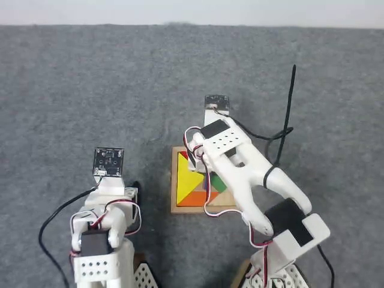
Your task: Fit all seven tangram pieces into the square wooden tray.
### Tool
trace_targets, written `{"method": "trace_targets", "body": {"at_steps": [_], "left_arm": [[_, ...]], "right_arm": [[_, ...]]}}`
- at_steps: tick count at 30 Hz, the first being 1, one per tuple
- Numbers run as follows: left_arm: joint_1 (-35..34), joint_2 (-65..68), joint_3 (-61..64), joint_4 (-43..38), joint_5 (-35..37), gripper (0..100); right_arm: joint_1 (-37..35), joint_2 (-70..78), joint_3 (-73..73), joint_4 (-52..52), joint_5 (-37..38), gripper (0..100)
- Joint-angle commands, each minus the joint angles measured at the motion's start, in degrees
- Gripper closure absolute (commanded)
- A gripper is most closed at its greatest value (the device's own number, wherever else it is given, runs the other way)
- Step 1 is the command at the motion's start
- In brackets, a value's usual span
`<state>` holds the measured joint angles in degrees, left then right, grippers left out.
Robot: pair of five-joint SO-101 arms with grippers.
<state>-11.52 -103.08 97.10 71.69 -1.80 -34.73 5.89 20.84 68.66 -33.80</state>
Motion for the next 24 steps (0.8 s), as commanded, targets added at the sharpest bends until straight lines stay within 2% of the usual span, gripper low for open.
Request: {"method": "trace_targets", "body": {"at_steps": [1, 5, 13, 19, 24], "left_arm": [[0.35, -0.62, -0.66, 0.35, -0.53, 85], [0.35, -0.62, -0.66, 0.35, -0.53, 85], [0.35, -0.62, -0.66, 0.35, -0.53, 85], [0.35, -0.62, -0.66, 0.35, -0.53, 85], [0.35, -0.62, -0.66, 0.35, -0.53, 85]], "right_arm": [[-0.31, -0.75, -1.76, 1.45, 1.32, 83.2], [-0.40, -1.27, -1.85, 1.54, 1.41, 82.5], [1.36, -7.52, -2.64, 3.91, 1.41, 98.9], [2.15, -13.85, 2.20, 3.82, 1.49, 98.6], [1.71, -14.90, 8.35, -1.71, 0.97, 98.7]]}}
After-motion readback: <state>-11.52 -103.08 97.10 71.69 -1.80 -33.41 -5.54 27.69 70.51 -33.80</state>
